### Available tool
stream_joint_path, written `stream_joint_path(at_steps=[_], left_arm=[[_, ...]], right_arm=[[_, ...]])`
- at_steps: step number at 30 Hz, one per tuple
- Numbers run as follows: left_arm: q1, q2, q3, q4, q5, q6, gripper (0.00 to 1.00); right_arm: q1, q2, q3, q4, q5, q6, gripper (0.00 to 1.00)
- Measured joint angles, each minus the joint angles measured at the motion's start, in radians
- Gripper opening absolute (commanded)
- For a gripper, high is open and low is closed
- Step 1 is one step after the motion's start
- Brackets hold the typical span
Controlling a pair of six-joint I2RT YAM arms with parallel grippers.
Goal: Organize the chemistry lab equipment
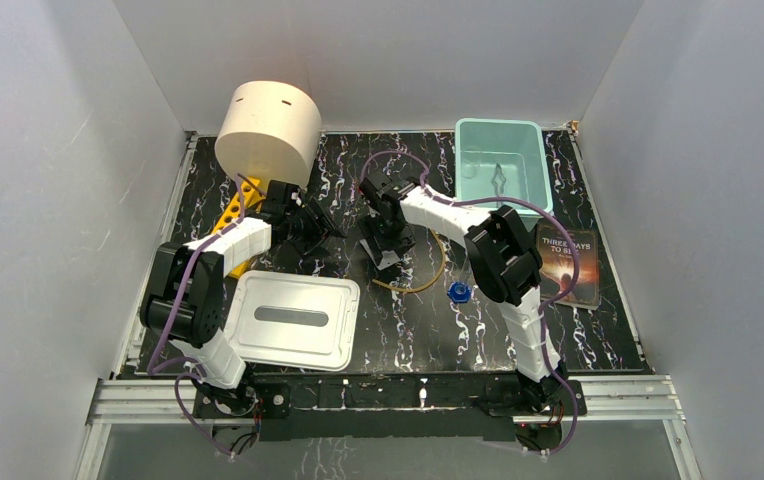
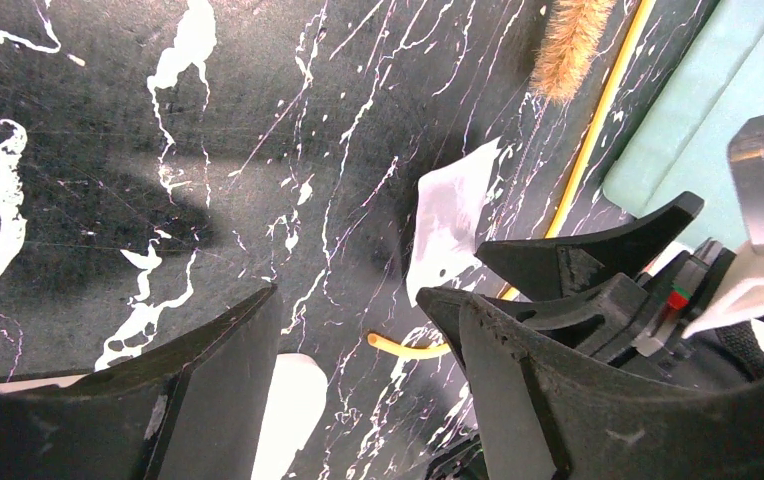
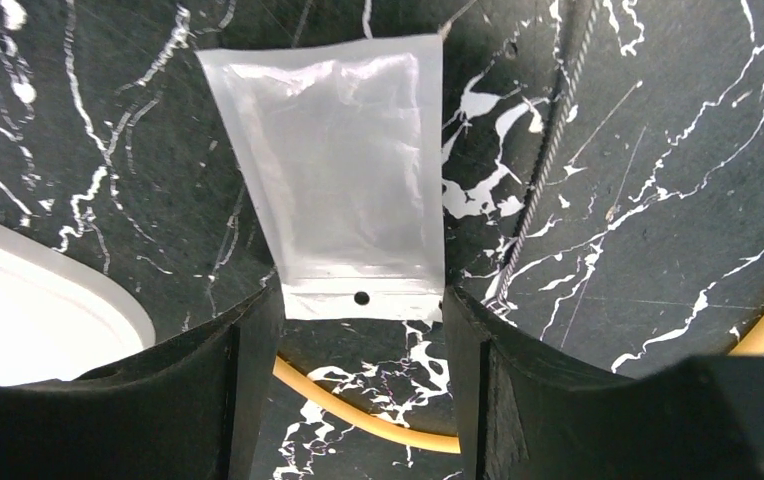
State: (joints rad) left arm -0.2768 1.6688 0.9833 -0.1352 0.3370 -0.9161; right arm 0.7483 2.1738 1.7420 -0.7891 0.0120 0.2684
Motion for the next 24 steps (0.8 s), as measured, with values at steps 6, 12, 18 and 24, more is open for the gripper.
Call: stream_joint_path(at_steps=[6,12,18,24], left_arm=[[0.0,0.0,0.0,0.0,0.0,0.0,0.64],[0.0,0.0,0.0,0.0,0.0,0.0,0.64],[0.0,0.0,0.0,0.001,0.004,0.0,0.64],[-0.001,0.018,0.0,0.047,0.055,-0.005,0.64]], right_arm=[[0.0,0.006,-0.018,0.001,0.021,0.009,0.65],[0.0,0.003,-0.031,0.01,0.058,0.017,0.45],[-0.003,-0.012,-0.059,0.031,0.087,0.014,0.29],[-0.005,-0.023,-0.08,0.051,0.088,0.002,0.27]])
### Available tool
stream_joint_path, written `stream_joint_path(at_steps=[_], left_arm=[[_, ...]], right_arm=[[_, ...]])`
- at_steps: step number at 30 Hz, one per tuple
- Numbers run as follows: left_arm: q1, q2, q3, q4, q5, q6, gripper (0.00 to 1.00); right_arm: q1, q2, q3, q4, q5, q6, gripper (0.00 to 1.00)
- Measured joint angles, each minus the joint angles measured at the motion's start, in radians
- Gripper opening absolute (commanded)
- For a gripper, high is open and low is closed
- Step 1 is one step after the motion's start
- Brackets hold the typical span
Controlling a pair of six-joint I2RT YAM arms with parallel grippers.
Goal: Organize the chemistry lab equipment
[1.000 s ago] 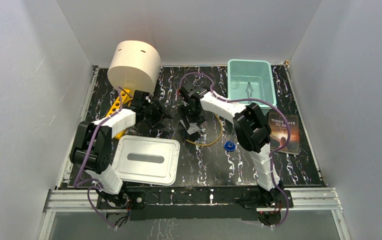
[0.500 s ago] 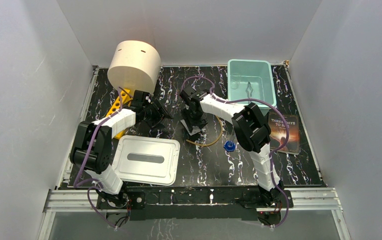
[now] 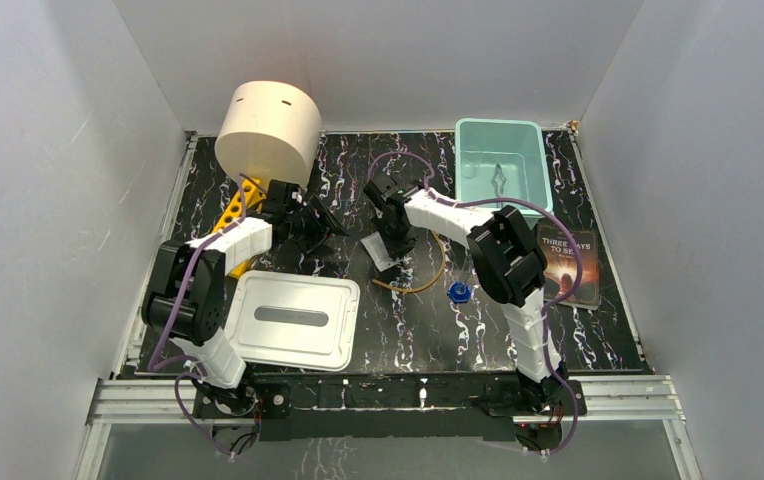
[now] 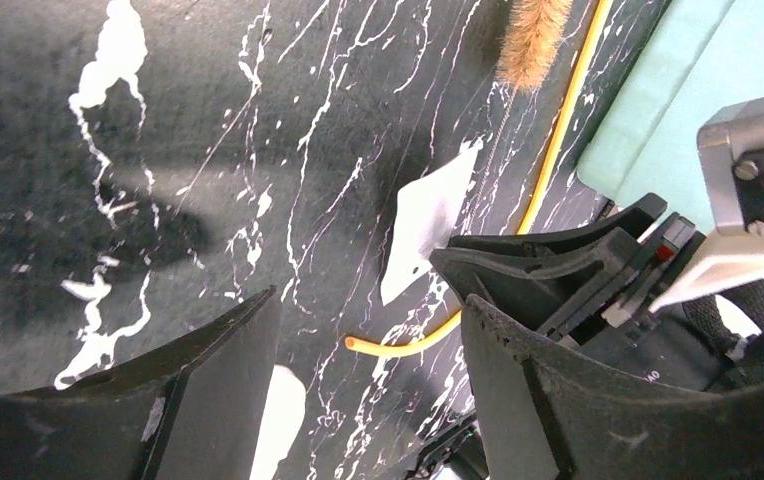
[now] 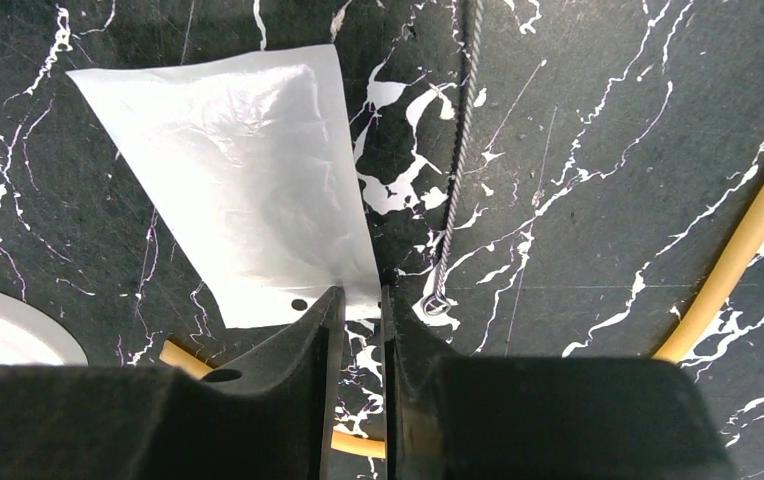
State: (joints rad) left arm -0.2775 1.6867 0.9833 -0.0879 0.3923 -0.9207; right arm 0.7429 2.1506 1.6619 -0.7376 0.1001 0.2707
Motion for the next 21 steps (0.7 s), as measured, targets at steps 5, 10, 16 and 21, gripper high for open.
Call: stream_joint_path(at_steps=[5,10,16,21], left_arm=[[-0.017,0.085,0.011,0.057,0.035,-0.007,0.64],[-0.043,0.142,0.029,0.103,0.048,-0.011,0.65],[-0.059,0.195,0.054,0.199,0.057,-0.028,0.64],[-0.067,0.242,0.065,0.295,0.091,-0.073,0.61]], right_arm=[[-0.011,-0.01,-0.019,0.023,-0.036,-0.004,0.27],[-0.039,-0.017,-0.036,0.051,-0.112,-0.001,0.27],[-0.063,-0.017,-0.042,0.075,-0.189,0.004,0.27],[-0.066,-0.008,-0.041,0.1,-0.238,0.007,0.27]])
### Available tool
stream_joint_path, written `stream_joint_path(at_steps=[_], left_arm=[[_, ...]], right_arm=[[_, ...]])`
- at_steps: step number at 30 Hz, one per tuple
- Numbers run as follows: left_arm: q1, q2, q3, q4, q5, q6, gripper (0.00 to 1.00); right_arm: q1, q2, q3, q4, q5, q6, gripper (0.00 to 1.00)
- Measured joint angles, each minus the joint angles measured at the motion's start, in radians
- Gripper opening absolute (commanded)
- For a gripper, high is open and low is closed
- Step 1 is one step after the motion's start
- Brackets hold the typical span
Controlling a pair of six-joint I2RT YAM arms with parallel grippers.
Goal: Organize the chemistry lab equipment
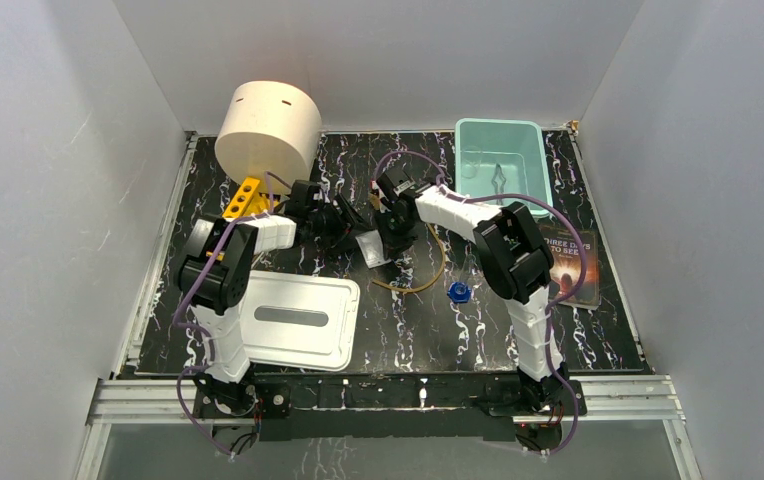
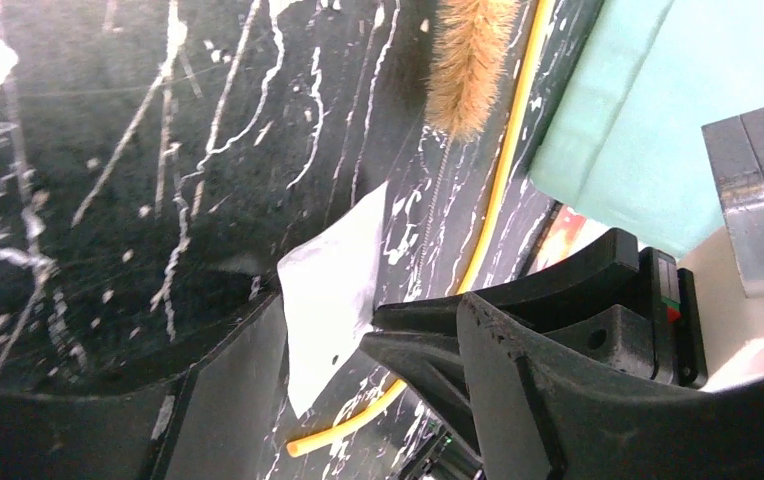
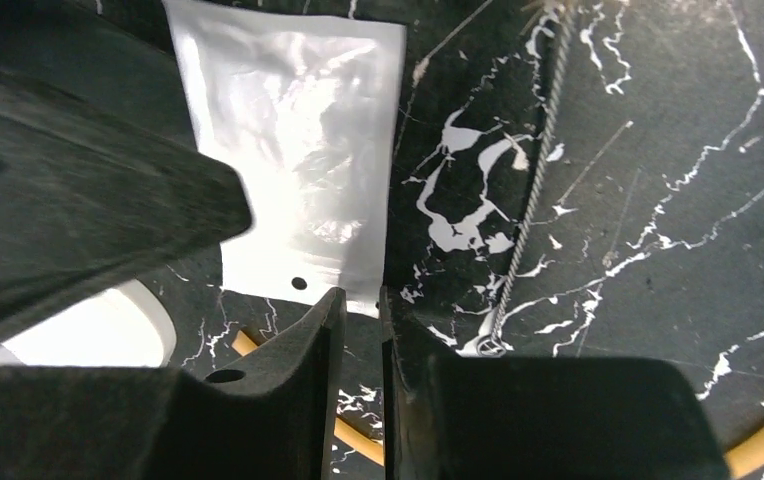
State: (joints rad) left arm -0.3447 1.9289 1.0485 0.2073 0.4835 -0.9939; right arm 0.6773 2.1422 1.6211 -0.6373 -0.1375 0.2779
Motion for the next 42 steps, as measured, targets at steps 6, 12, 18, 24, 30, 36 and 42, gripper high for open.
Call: stream_joint_path(at_steps=[6,12,18,24,30,36,42], left_arm=[[-0.015,0.033,-0.008,0.08,0.044,-0.045,0.49],[-0.018,0.033,-0.029,0.097,0.048,-0.047,0.38],[-0.019,0.046,-0.041,0.103,0.052,-0.035,0.12],[-0.021,0.031,-0.091,0.137,0.056,-0.038,0.0],[-0.024,-0.013,-0.08,0.08,0.041,0.023,0.0],[-0.021,-0.179,-0.059,0.009,0.019,0.084,0.0],[-0.012,-0.302,-0.015,0.024,0.063,0.113,0.0]], right_arm=[[-0.006,0.018,0.019,0.01,-0.047,0.003,0.27],[-0.031,0.024,0.019,0.018,-0.109,0.008,0.25],[-0.044,0.03,0.019,0.019,-0.145,0.008,0.25],[-0.05,0.03,0.016,0.029,-0.161,0.008,0.28],[-0.058,0.009,0.005,0.049,-0.142,0.014,0.48],[-0.118,-0.108,0.004,0.057,-0.1,0.032,0.71],[-0.195,-0.314,0.005,0.136,-0.118,0.088,0.81]])
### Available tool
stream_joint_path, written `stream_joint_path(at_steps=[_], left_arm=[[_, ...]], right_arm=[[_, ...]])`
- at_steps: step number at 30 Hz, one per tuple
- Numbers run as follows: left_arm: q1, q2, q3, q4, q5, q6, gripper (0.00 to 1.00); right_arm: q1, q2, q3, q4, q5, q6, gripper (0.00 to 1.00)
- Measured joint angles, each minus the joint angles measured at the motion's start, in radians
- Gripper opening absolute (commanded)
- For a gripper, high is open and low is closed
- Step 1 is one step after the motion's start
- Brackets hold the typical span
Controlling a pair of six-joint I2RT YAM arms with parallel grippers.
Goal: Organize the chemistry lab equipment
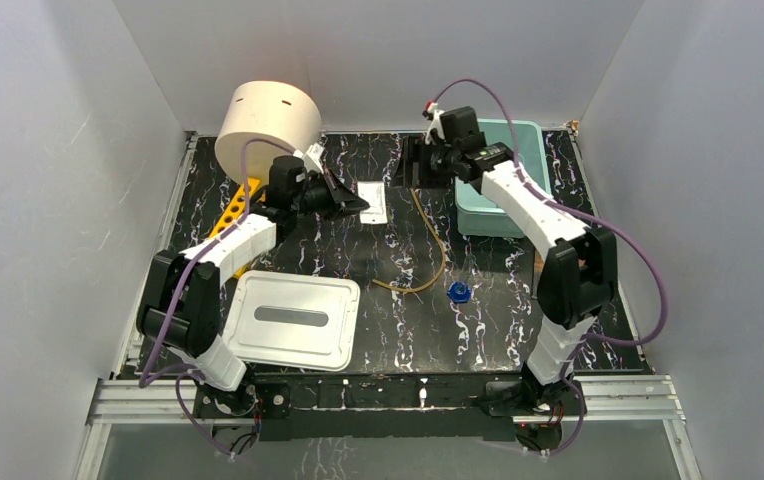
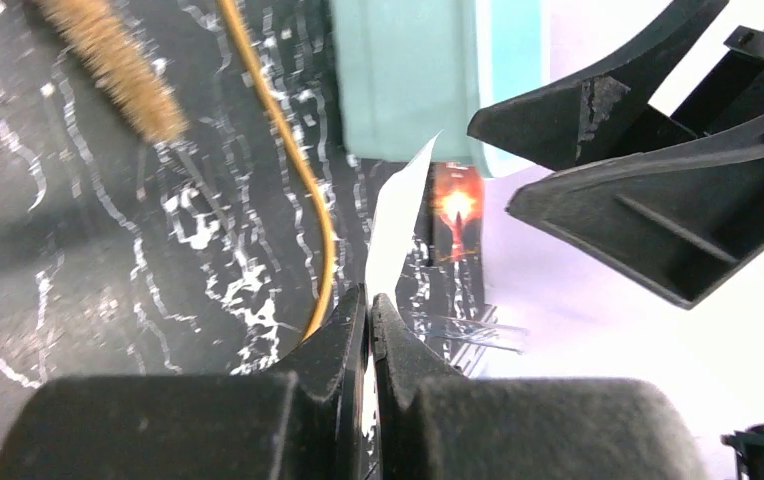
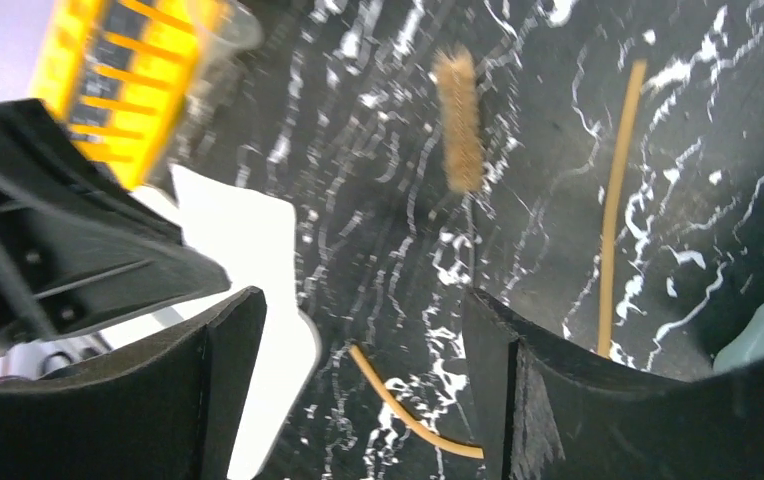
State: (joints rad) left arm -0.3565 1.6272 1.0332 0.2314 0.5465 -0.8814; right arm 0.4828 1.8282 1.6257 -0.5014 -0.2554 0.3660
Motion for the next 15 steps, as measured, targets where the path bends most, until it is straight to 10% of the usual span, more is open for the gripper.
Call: stream_joint_path(at_steps=[5,15], left_arm=[[0.001,-0.013,0.069,0.035,0.075,-0.006,0.0],[0.001,-0.025,0.084,0.266,0.156,-0.209,0.0]], right_arm=[[-0.046,-0.08,0.0,0.089,-0.14,0.057,0.81],[-0.067,-0.124,-0.115,0.242,-0.367,0.184,0.49]])
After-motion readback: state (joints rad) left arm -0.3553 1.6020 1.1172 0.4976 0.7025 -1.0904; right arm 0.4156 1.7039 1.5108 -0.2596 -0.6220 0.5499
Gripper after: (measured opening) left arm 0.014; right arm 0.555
